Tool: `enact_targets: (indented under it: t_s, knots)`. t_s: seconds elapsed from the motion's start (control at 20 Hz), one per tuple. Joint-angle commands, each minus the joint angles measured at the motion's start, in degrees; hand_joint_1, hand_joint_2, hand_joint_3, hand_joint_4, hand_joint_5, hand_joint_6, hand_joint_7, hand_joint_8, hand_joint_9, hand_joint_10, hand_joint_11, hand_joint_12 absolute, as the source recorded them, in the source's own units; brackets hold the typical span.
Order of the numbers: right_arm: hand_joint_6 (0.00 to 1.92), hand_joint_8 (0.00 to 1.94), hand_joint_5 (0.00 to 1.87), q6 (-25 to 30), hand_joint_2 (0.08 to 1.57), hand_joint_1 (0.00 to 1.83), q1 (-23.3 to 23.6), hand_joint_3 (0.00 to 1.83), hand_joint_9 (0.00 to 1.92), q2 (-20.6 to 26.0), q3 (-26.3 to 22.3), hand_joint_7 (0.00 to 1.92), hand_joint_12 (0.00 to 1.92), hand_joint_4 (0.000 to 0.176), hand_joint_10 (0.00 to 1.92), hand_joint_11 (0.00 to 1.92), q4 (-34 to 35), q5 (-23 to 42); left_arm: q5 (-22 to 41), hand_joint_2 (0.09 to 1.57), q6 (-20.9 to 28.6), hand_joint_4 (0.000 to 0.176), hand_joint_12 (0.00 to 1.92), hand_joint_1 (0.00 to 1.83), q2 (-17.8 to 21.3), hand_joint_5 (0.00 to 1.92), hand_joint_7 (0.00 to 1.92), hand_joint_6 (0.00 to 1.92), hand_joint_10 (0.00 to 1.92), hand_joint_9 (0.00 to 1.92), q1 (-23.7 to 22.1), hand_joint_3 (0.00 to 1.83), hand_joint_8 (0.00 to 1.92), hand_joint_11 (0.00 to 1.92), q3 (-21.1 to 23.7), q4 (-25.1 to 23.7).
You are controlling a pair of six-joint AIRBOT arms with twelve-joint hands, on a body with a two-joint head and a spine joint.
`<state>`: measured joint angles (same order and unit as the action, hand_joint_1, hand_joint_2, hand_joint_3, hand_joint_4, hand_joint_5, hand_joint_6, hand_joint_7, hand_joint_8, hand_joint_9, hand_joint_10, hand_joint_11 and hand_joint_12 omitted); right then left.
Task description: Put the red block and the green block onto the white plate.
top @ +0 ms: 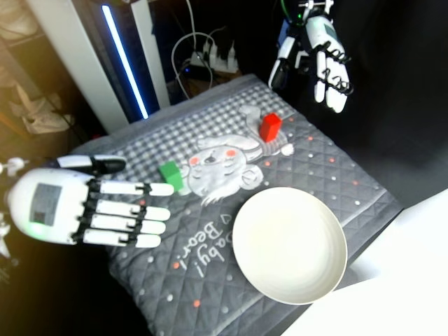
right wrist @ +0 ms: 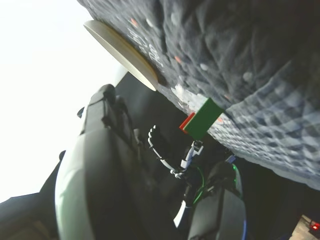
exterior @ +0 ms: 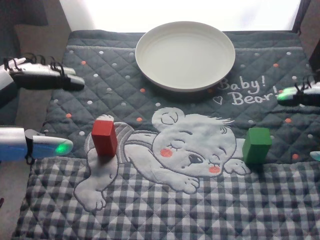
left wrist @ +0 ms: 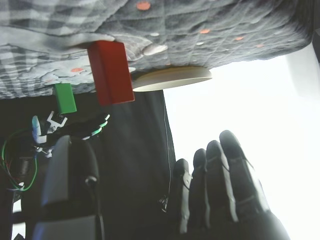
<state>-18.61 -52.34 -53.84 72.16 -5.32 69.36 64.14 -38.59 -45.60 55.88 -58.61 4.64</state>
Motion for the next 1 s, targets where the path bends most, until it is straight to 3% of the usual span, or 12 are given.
enact_targets:
  t_s: [0.0, 0.05, 0.15, 0.2, 0.25, 0.3, 0.45, 0.6, 0.75, 0.8, 0.85, 0.95]
  knots:
    - [0.0, 0.0, 0.48, 0.27, 1.04, 1.04, 0.44, 0.0, 0.53, 0.15, 0.16, 0.49, 0.97, 0.0, 0.01, 0.21, 2.07, 6.65, 6.33, 0.97, 0.23, 0.0, 1.1, 0.79, 0.0, 0.58, 0.42, 0.0, 0.04, 0.36, -0.55, 0.0, 0.0, 0.0, -0.03, 1.15]
    - [0.0, 0.0, 0.48, 0.27, 1.05, 0.98, 0.44, 0.0, 0.71, -0.11, 0.18, 0.5, 1.22, 0.017, 0.05, 0.35, 2.06, 6.66, 6.27, 0.97, 0.22, 0.0, 1.07, 0.81, -0.11, 0.58, 0.42, 0.0, 0.02, 0.36, -0.57, 0.0, 0.0, 0.0, -0.07, 1.1]
    - [0.0, 0.0, 0.48, 0.27, 1.05, 0.96, 0.44, 0.0, 0.66, -0.33, 0.31, 0.5, 1.24, 0.032, 0.02, 0.28, 1.84, 6.66, 6.29, 0.97, 0.22, 0.0, 1.09, 0.8, -0.3, 0.58, 0.43, 0.0, 0.02, 0.37, -0.67, 0.0, 0.0, 0.0, -0.14, 1.0]
    - [0.0, 0.0, 0.47, 0.42, 1.05, 0.91, 0.45, 0.0, 0.56, -0.43, 0.4, 0.49, 1.13, 0.025, 0.0, 0.19, 1.77, 6.66, 6.24, 0.96, 0.22, 0.0, 1.11, 0.8, -0.51, 0.57, 0.43, 0.0, 0.02, 0.38, -0.74, 0.0, 0.0, 0.0, -0.2, 0.95]
    - [0.0, 0.0, 0.44, 0.72, 1.05, 0.91, 0.45, 0.0, 0.47, -0.47, 0.48, 0.47, 1.01, 0.002, 0.0, 0.1, 1.73, 6.66, 6.11, 0.96, 0.25, 0.0, 1.12, 0.79, -0.66, 0.57, 0.43, 0.0, 0.02, 0.39, -0.78, 0.0, 0.0, 0.0, -0.25, 0.88]
    - [0.0, 0.0, 0.43, 1.09, 1.04, 0.92, 0.45, 0.0, 0.45, -0.48, 0.55, 0.46, 0.91, 0.004, 0.0, 0.08, 1.54, 6.66, 5.93, 0.95, 0.26, 0.0, 1.09, 0.81, -0.71, 0.55, 0.41, 0.0, 0.01, 0.37, -0.8, 0.0, 0.0, 0.0, -0.25, 0.83]
    - [0.0, 0.0, 0.39, 3.35, 1.03, 0.88, 0.47, 0.0, 0.35, -1.67, 1.67, 0.38, 0.78, 0.073, 0.0, 0.0, 0.32, 6.77, 4.83, 0.91, 0.26, 0.0, 0.91, 0.89, -1.44, 0.53, 0.32, 0.0, 0.0, 0.29, -2.11, 0.0, 0.0, 0.0, -0.81, -0.19]
    - [0.0, 0.0, 0.37, 5.5, 1.0, 0.92, 0.54, 0.0, 0.3, -2.21, 2.31, 0.35, 0.79, 0.077, 0.0, 0.0, -0.94, 7.78, 3.09, 0.89, 0.27, 0.0, 0.84, 0.88, -2.96, 0.51, 0.3, 0.0, 0.0, 0.27, -4.84, 0.0, 0.0, 0.0, -1.66, -2.68]
    - [0.0, 0.0, 0.33, 5.5, 0.95, 0.82, 0.85, 0.0, 0.28, -2.24, 2.35, 0.32, 0.81, 0.107, 0.0, 0.0, -1.11, 9.34, 2.12, 0.88, 0.27, 0.0, 0.93, 0.85, -3.73, 0.48, 0.3, 0.0, 0.01, 0.29, -6.13, 0.0, 0.0, 0.0, -2.08, -3.96]
    - [0.0, 0.0, 0.35, 5.5, 0.95, 0.84, 1.58, 0.0, 0.26, -2.28, 2.35, 0.32, 0.68, 0.085, 0.0, 0.0, -1.38, 9.67, 1.78, 0.87, 0.27, 0.0, 0.97, 0.87, -4.07, 0.48, 0.31, 0.0, 0.01, 0.31, -6.47, 0.0, 0.0, 0.0, -2.33, -4.25]
    - [0.0, 0.0, 0.35, 5.49, 0.92, 0.86, 2.87, 0.0, 0.25, -2.39, 2.35, 0.3, 0.6, 0.108, 0.0, 0.0, -2.24, 9.6, 1.65, 0.87, 0.27, 0.0, 0.95, 0.86, -4.13, 0.46, 0.3, 0.0, 0.01, 0.31, -6.69, 0.0, 0.0, 0.0, -2.41, -4.39]
    - [0.0, 0.0, 0.35, 5.46, 0.9, 0.92, 7.79, 0.0, 0.22, -3.35, 2.5, 0.28, 0.5, 0.107, 0.0, 0.0, -6.62, 7.42, 1.81, 0.88, 0.39, 0.0, 0.9, 0.94, -4.04, 0.45, 0.28, 0.0, 0.0, 0.28, -6.73, 0.0, 0.0, 0.0, -2.32, -4.43]
